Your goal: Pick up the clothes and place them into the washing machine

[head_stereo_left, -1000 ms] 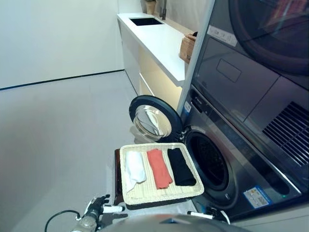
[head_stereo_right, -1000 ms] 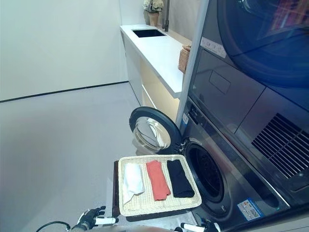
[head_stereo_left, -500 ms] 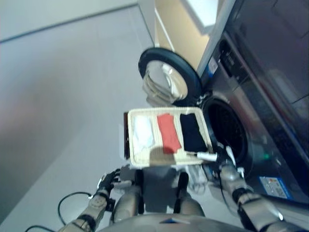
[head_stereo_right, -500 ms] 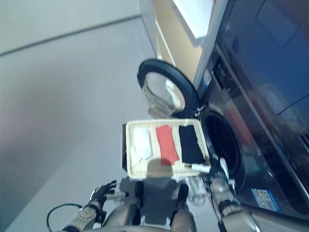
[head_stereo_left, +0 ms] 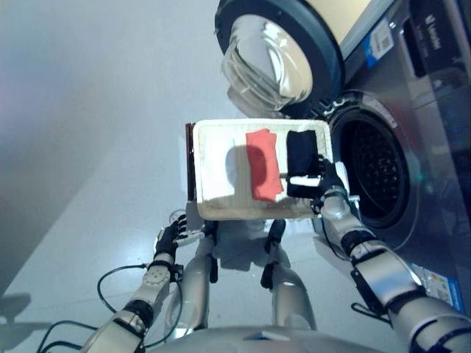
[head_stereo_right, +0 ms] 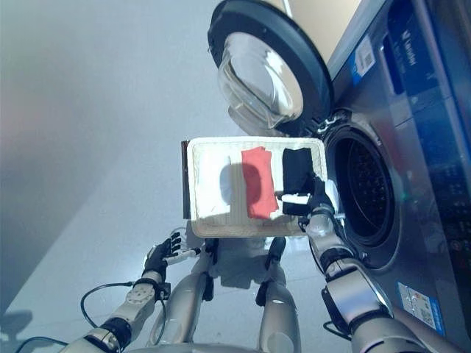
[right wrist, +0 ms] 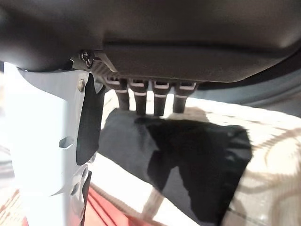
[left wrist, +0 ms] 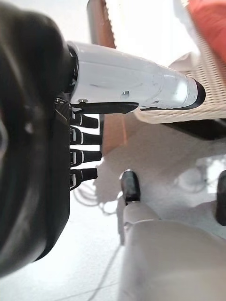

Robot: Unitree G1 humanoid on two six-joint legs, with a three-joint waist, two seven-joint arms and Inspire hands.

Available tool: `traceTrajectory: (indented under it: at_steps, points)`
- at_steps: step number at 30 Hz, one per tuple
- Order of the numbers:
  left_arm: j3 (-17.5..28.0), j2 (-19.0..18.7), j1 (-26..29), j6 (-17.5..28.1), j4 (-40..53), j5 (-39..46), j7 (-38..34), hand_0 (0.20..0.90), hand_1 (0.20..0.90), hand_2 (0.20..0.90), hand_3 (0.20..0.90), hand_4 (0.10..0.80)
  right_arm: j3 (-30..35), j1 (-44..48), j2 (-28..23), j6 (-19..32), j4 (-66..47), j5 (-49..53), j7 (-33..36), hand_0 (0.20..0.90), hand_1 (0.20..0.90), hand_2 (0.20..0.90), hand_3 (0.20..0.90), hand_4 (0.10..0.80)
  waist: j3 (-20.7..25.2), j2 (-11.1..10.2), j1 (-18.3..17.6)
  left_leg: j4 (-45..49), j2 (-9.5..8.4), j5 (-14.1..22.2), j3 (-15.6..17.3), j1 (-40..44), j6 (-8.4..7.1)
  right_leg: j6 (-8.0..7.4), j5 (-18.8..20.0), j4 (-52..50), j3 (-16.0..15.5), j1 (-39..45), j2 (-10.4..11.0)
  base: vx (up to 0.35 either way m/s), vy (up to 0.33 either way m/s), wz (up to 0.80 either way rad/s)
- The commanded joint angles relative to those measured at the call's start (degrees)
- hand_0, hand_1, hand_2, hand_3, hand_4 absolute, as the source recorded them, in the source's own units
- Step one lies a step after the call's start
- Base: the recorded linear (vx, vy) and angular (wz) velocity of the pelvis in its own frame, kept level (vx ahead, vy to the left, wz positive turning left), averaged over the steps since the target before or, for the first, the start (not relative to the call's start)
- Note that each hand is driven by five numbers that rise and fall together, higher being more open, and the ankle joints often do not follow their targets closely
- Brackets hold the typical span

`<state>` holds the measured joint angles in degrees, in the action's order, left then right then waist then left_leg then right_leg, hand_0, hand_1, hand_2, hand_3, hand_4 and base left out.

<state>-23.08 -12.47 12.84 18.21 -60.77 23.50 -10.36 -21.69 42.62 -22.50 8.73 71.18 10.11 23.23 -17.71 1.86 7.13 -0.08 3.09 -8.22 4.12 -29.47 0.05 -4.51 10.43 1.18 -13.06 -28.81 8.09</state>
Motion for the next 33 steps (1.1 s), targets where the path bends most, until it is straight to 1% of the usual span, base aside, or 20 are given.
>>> traceTrajectory:
  at_steps: [1, 4, 8, 10, 14, 15, 16, 21, 22, 23, 26, 27, 30, 31, 33]
  points:
    - [1.7, -2.9, -0.4, 4.6, 3.2, 2.2, -2.3, 0.9, 0.9, 0.9, 0.9, 0.8, -1.9, 6.0, -5.7, 1.7, 1.9, -1.9, 4.8, 0.9, 0.9, 0.9, 0.9, 0.8, 0.6, -1.0, 1.0, 7.4, -0.49, 4.5, -1.1, -5.7, -4.5, -1.02, -4.8, -7.0, 1.3, -1.8, 2.5, -0.021, 0.047, 0.04]
    - [2.9, -3.3, -1.0, 5.9, 6.8, 2.9, -3.8, 0.9, 0.9, 0.9, 0.9, 0.8, -2.5, 8.8, -6.6, 1.2, 4.1, -2.7, 6.3, 0.9, 0.9, 0.9, 0.9, 0.8, 0.1, -0.3, 1.9, 7.6, -0.79, 4.4, -1.2, -7.3, -4.27, -1.05, -4.9, -7.8, 1.4, -3.8, 2.6, -0.015, 0.043, 0.04]
    - [4.2, -3.2, -1.3, 7.1, 8.0, 3.8, -5.4, 0.9, 0.9, 0.9, 0.9, 0.8, -2.8, 11.7, -7.8, 0.6, 6.9, -2.9, 7.4, 0.9, 0.9, 0.9, 0.9, 0.8, -0.3, 0.5, 2.5, 7.8, -1.09, 4.4, -1.2, -8.9, -4.2, -1.01, -5.1, -8.8, 1.7, -5.8, 2.9, -0.006, 0.045, -0.01]
    - [5.0, -3.4, -1.7, 8.2, 10.9, 4.3, -6.6, 0.9, 0.9, 0.9, 0.9, 0.8, -3.0, 13.4, -8.6, 0.3, 7.8, -3.2, 8.5, 0.9, 0.9, 0.9, 0.9, 0.8, -0.7, 1.1, 3.0, 7.9, -1.36, 4.4, -1.4, -10.0, -4.02, -0.86, -5.4, -9.5, 1.9, -7.4, 3.0, 0.004, 0.059, 0.05]
    - [6.0, -3.4, -0.9, 9.1, 12.4, 5.2, -8.1, 0.9, 0.9, 0.9, 0.9, 0.8, -3.2, 14.3, -8.7, 0.0, 8.5, -3.6, 9.3, 0.9, 0.9, 0.9, 0.9, 0.8, -1.1, 1.6, 3.0, 8.4, -1.59, 4.5, -1.3, -11.3, -3.93, -0.73, -5.6, -10.4, 2.3, -9.0, 3.1, 0.009, 0.041, 0.03]
    - [6.9, -3.5, -0.4, 9.9, 14.5, 5.7, -9.1, 0.9, 0.9, 0.9, 0.9, 0.8, -3.4, 14.4, -8.6, -0.1, 8.4, -3.7, 9.8, 0.9, 0.9, 0.9, 0.9, 0.8, -1.3, 1.9, 3.0, 8.7, -1.74, 4.6, -1.3, -12.2, -3.85, -0.62, -5.9, -11.1, 2.5, -10.2, 3.1, 0.01, 0.031, -0.01]
    - [7.0, -3.5, -0.4, 9.9, 14.5, 5.7, -9.1, 0.9, 0.9, 0.9, 0.9, 0.8, -3.4, 14.4, -8.6, -0.1, 8.4, -3.7, 9.8, 0.9, 0.9, 0.9, 0.9, 0.8, -1.3, 1.9, 3.0, 8.7, -1.74, 4.7, -1.3, -12.3, -3.85, -0.62, -5.9, -11.1, 2.6, -10.3, 3.1, 0.02, 0.051, -0.03]
    - [8.1, -3.8, 0.3, 11.4, 21.5, 5.3, -10.5, 0.9, 0.9, 0.9, 0.9, 0.8, -4.3, 15.6, -9.6, -0.3, 8.8, -4.2, 10.2, 0.9, 0.9, 0.9, 0.9, 0.8, -2.0, 3.0, 3.2, 10.4, -2.14, 5.3, -1.4, -16.1, -3.55, -0.41, -6.4, -13.3, 3.2, -14.6, 3.3, 0.006, 0.018, 0.0]
    - [8.0, -3.6, 0.4, 11.4, 22.0, 5.2, -10.7, 0.9, 0.9, 0.9, 0.9, 0.8, -4.5, 15.9, -9.6, -0.3, 9.0, -4.4, 10.3, 0.9, 0.9, 0.9, 0.9, 0.8, -2.1, 3.2, 3.3, 10.4, -2.12, 5.2, -1.4, -16.6, -3.54, -0.49, -6.4, -13.3, 3.2, -15.0, 3.4, 0.125, -0.001, 0.05]
    - [7.6, -3.4, 0.5, 11.4, 22.6, 4.9, -10.9, 0.9, 0.9, 0.9, 0.9, 0.8, -4.7, 16.4, -9.8, -0.5, 9.6, -4.4, 10.5, 0.9, 0.9, 0.9, 0.9, 0.8, -1.9, 3.4, 3.4, 10.5, -2.06, 7.1, -2.0, -16.5, -3.85, -0.98, -8.2, -13.9, 3.6, -15.2, 3.4, 0.119, -0.001, 0.08]
    - [7.1, -3.3, 0.4, 11.4, 24.1, 4.7, -10.7, 0.9, 0.9, 0.9, 0.9, 0.8, -5.0, 17.1, -10.2, -0.6, 10.2, -4.7, 10.8, 0.9, 0.9, 0.9, 0.9, 0.8, -2.1, 3.9, 3.5, 10.7, -2.17, 7.0, -2.2, -17.8, -3.85, -0.88, -8.4, -14.5, 3.9, -16.6, 3.4, 0.042, 0.001, 0.04]
    - [6.5, -3.3, 0.1, 11.2, 24.7, 4.4, -10.7, 0.9, 0.9, 0.9, 0.9, 0.8, -5.6, 18.4, -10.9, -1.1, 11.2, -5.3, 11.2, 0.9, 0.9, 0.9, 0.9, 0.8, -2.7, 4.5, 3.5, 10.9, -2.3, 6.9, -2.2, -19.0, -3.81, -0.78, -8.6, -15.4, 4.3, -18.4, 3.4, -0.003, 0.032, 0.02]
    - [6.0, -3.1, -0.1, 11.0, 25.5, 4.3, -11.0, 0.9, 0.9, 0.9, 0.9, 0.8, -6.3, 20.6, -12.2, -1.8, 12.2, -6.1, 12.0, 0.9, 0.9, 0.9, 0.9, 0.8, -3.3, 5.0, 3.7, 11.0, -2.35, 6.9, -2.1, -20.6, -3.73, -0.8, -8.7, -16.0, 4.7, -20.3, 3.6, -0.005, 0.026, 0.01]
    - [5.1, -2.7, -0.4, 10.6, 26.0, 4.1, -11.1, 0.9, 0.9, 0.9, 0.9, 0.8, -6.8, 21.6, -13.2, -2.3, 13.1, -7.0, 12.1, 0.9, 0.9, 0.9, 0.9, 0.8, -4.0, 5.6, 4.0, 11.1, -2.59, 6.8, -2.2, -21.8, -3.56, -0.78, -8.8, -16.6, 4.9, -21.7, 3.7, -0.002, 0.03, 0.04]
    - [4.6, -2.5, -0.4, 10.5, 24.8, 4.2, -11.3, 0.9, 0.9, 0.9, 0.9, 0.8, -7.6, 22.2, -13.8, -2.6, 13.6, -8.4, 12.3, 0.9, 0.9, 0.9, 0.9, 0.8, -4.5, 6.0, 4.1, 12.2, -2.68, 6.9, -2.3, -23.2, -3.35, -0.65, -9.1, -18.0, 5.4, -23.4, 3.6, -0.008, 0.026, 0.06]
